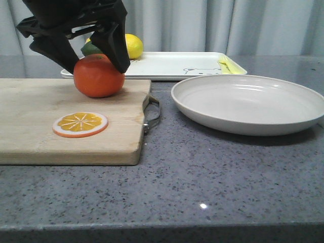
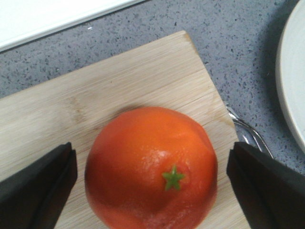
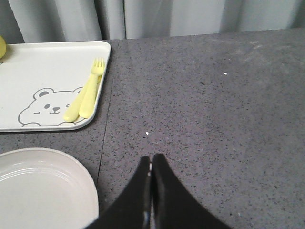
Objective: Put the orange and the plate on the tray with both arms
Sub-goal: 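Lower the left gripper onto the large orange and close it, then carry the orange with the left gripper onto the white plate and release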
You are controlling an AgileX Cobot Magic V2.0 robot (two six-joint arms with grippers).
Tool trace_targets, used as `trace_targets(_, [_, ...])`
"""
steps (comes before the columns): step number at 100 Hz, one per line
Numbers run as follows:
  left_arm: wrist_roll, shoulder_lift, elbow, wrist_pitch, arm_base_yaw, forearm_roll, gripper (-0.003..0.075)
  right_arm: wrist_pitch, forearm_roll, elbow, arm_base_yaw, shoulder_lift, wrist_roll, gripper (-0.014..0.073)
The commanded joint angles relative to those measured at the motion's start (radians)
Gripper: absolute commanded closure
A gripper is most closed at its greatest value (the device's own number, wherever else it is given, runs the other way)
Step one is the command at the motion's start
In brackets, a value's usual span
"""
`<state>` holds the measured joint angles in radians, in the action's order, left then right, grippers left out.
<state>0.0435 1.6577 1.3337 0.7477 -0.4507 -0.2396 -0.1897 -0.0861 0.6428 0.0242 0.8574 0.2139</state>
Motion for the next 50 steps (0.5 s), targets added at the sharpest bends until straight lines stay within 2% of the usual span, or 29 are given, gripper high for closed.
trace_targets(1, [-0.003,-0.039,0.031,-0.031,-0.008,-0.019,0.0166,0.079,-0.012,0.036,-0.004,-0.003,-0.002,0.0652])
trace_targets(17, [-0.002,-0.039,0.031,-0.023,-0.008,-0.019,0.0320,0.078,-0.012,0.036,-0.004,-0.003,-0.002,0.0652])
trace_targets(24, [-0.001,-0.039,0.033,-0.018,-0.008,-0.019,0.0363,0.078,-0.012,0.036,-0.004,-0.003,-0.002,0.0652])
trace_targets(39, [-0.001,-0.039,0.081,0.021,-0.017,-0.019,0.0376,0.077,-0.012,0.036,-0.004,-0.003,-0.002,0.0652])
trace_targets(50, [0.001,-0.039,0.132,0.024,-0.061,-0.019,0.0376,0.077,-0.012,0.036,-0.004,-0.003,-0.002,0.0652])
